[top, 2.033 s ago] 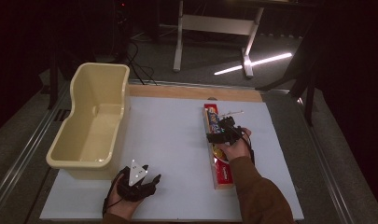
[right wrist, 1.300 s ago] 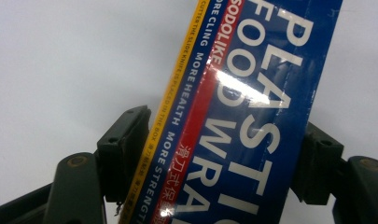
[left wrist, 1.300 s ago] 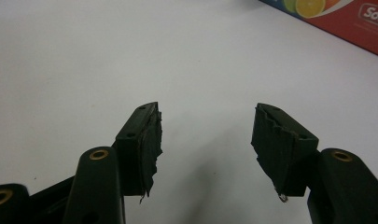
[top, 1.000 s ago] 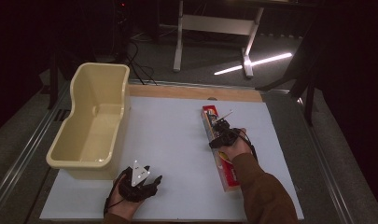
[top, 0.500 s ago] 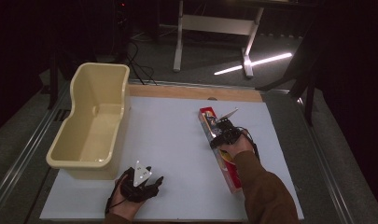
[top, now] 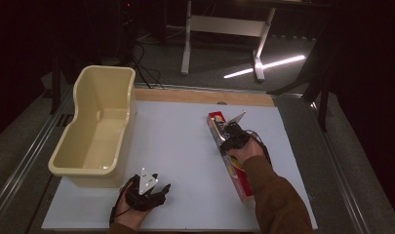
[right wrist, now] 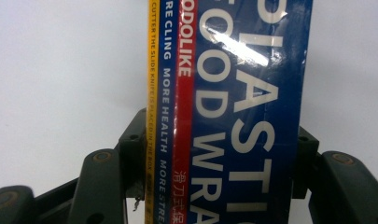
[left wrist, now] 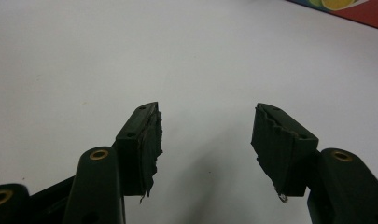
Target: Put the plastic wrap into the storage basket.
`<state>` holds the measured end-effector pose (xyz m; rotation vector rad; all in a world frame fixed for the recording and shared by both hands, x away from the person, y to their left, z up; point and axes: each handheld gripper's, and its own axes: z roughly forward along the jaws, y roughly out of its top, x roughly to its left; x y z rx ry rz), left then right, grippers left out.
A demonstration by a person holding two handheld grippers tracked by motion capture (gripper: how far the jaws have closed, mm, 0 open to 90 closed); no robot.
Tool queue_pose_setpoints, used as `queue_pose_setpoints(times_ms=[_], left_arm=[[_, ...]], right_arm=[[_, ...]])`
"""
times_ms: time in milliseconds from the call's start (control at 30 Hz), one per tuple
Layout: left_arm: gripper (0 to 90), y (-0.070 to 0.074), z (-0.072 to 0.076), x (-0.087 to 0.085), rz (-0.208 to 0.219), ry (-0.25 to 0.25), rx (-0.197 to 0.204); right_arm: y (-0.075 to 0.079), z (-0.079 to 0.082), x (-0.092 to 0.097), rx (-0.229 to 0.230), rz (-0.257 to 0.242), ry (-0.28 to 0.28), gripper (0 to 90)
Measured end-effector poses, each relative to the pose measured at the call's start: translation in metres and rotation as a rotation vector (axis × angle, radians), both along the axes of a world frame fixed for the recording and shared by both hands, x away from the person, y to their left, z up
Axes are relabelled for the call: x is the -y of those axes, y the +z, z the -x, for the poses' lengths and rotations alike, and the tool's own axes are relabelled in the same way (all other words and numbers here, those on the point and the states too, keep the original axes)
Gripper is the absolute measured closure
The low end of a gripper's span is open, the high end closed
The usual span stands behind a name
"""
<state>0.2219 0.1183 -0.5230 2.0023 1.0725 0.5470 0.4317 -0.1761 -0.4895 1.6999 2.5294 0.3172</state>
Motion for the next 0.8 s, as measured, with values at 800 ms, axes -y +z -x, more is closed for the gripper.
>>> queue_pose_setpoints(times_ms=[800], left_arm=[[42.1,0.0,-0.003,0.001,0.003,0.004,0.004]], right_arm=[[0.038,0.011,-0.012,0.121,-0.283,0.022,42.1]])
